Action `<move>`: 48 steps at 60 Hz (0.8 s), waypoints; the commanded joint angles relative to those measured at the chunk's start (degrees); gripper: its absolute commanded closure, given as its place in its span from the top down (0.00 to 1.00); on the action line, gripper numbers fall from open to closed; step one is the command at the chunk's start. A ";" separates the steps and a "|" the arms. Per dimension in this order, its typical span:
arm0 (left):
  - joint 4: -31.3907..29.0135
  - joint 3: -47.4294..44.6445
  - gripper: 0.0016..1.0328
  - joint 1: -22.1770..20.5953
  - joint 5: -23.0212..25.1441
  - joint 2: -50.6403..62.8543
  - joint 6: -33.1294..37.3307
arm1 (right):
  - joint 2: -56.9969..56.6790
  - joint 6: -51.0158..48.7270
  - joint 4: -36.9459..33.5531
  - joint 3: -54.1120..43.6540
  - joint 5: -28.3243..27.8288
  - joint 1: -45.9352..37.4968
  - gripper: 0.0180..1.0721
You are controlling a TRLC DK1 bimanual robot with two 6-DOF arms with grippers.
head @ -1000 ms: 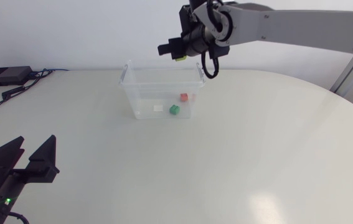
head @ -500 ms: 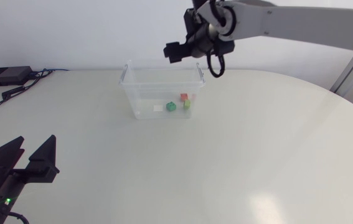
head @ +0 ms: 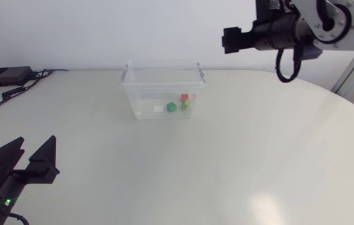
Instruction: Place the duplo bricks in the container
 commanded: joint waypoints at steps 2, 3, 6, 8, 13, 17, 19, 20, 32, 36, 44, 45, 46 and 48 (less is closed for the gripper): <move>0.07 -1.13 0.96 0.16 0.22 -0.60 0.61 | -5.48 -2.23 2.45 -7.39 0.02 -3.76 0.96; 0.07 -1.13 0.96 0.16 0.22 -0.60 0.61 | -6.00 -2.50 2.63 -8.09 -0.07 -4.20 0.96; 0.07 -1.13 0.96 0.16 0.22 -0.60 0.61 | -8.46 -3.11 3.86 -11.26 -0.33 -5.61 0.96; 0.07 -1.13 0.96 0.16 0.22 -0.60 0.61 | -10.22 -3.64 4.92 -13.45 -0.42 -6.66 0.96; 0.07 -1.13 0.96 0.16 0.22 -0.60 0.61 | -14.88 -5.13 8.08 -19.43 -0.42 -9.12 0.96; 0.07 -1.13 0.96 0.16 0.22 -0.60 0.61 | -17.52 -5.57 9.13 -22.86 -0.51 -11.23 0.96; 0.07 -1.13 0.96 0.16 0.22 -0.60 0.61 | -19.01 -5.66 9.75 -24.53 -0.69 -12.37 0.96; 0.07 -1.13 0.96 0.16 0.22 -0.60 0.61 | -19.71 -5.75 10.10 -25.50 -0.95 -13.08 0.96; 0.07 -1.13 0.96 0.16 0.22 -0.60 0.61 | -28.42 -6.71 13.27 -35.69 -3.85 -18.96 0.96; 0.07 -1.13 0.96 0.16 0.22 -0.60 0.61 | -31.67 -7.33 14.76 -39.65 -4.03 -20.02 0.96; 0.07 -1.13 0.96 0.16 0.22 -0.60 0.61 | -38.61 -8.12 17.04 -47.38 -4.03 -21.25 0.96; 0.07 -1.13 0.96 0.16 0.22 -0.60 0.70 | -39.31 -8.21 17.22 -48.08 -4.03 -21.34 0.96; 0.07 -1.13 0.96 0.16 0.22 -0.60 0.61 | -40.10 -8.30 17.31 -48.79 -4.03 -21.43 0.96; 0.07 -1.13 0.96 0.16 0.22 -0.60 0.61 | -41.25 -8.56 17.31 -50.02 -4.03 -21.51 0.96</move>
